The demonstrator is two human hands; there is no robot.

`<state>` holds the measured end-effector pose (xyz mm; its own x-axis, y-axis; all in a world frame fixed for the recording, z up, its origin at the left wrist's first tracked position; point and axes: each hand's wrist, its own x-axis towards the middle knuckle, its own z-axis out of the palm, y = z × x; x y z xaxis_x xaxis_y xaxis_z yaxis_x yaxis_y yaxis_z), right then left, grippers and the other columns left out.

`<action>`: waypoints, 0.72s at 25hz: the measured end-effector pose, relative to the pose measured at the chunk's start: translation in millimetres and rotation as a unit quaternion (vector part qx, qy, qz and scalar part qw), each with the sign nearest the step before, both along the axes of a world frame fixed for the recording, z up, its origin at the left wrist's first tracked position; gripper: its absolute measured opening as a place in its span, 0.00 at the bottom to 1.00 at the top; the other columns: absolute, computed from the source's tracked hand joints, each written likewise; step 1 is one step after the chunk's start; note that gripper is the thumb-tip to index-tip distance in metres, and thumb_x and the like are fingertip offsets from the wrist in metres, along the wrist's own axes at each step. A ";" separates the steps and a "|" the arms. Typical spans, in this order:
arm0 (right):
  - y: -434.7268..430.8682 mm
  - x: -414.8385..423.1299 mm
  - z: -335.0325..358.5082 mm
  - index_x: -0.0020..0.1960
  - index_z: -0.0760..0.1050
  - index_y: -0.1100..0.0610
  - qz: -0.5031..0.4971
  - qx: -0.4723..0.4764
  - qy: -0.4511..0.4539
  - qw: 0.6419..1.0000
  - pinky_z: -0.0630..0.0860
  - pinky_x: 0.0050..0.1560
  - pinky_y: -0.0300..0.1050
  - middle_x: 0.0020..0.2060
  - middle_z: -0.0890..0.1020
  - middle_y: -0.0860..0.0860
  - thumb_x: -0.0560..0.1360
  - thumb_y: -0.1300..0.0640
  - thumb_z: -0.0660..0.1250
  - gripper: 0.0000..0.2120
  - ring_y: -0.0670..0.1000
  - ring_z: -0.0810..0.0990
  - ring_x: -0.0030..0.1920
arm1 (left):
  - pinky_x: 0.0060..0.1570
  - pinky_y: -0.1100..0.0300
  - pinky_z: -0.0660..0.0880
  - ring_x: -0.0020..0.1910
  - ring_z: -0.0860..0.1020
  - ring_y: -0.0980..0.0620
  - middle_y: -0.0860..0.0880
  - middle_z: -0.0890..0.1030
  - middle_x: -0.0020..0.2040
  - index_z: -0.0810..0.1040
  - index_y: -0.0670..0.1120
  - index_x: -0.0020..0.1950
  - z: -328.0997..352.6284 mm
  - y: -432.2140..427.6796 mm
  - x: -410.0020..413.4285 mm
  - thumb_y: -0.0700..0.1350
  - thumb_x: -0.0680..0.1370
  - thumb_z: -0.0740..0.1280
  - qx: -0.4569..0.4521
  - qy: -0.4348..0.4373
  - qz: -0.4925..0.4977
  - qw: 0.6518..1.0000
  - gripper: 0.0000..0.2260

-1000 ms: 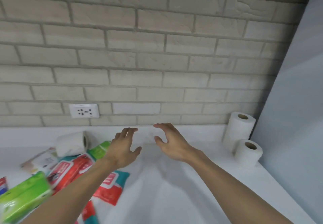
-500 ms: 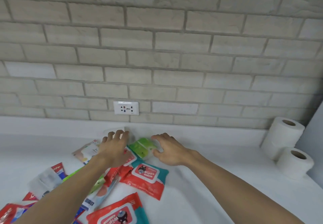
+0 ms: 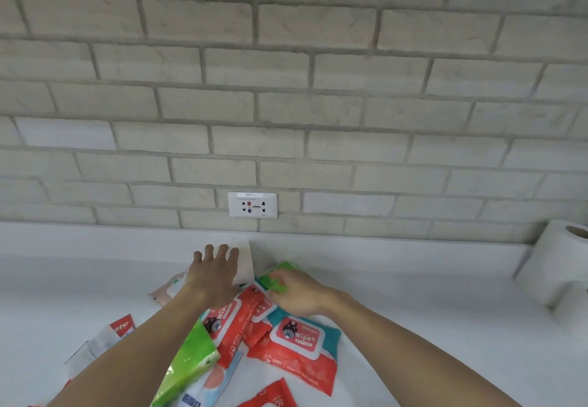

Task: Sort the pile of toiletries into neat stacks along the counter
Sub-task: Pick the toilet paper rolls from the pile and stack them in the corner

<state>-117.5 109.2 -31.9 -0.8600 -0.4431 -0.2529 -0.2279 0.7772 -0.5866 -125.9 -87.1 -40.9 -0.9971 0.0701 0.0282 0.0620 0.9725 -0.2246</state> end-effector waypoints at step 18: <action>-75.3 -79.9 -61.4 0.67 0.66 0.48 -0.111 -0.113 0.013 0.987 0.79 0.54 0.46 0.57 0.79 0.47 0.76 0.46 0.66 0.21 0.47 0.79 0.52 | 0.69 0.52 0.64 0.71 0.61 0.48 0.50 0.59 0.75 0.49 0.50 0.76 -39.4 -49.3 -73.0 0.61 0.71 0.69 0.129 -0.038 -0.054 0.989 0.42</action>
<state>-197.4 33.9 -93.3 -0.9474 -0.2851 -0.1456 -0.0839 0.6599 -0.7467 -198.9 -136.5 -80.3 -0.9841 0.1770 -0.0153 0.1763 0.9835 0.0400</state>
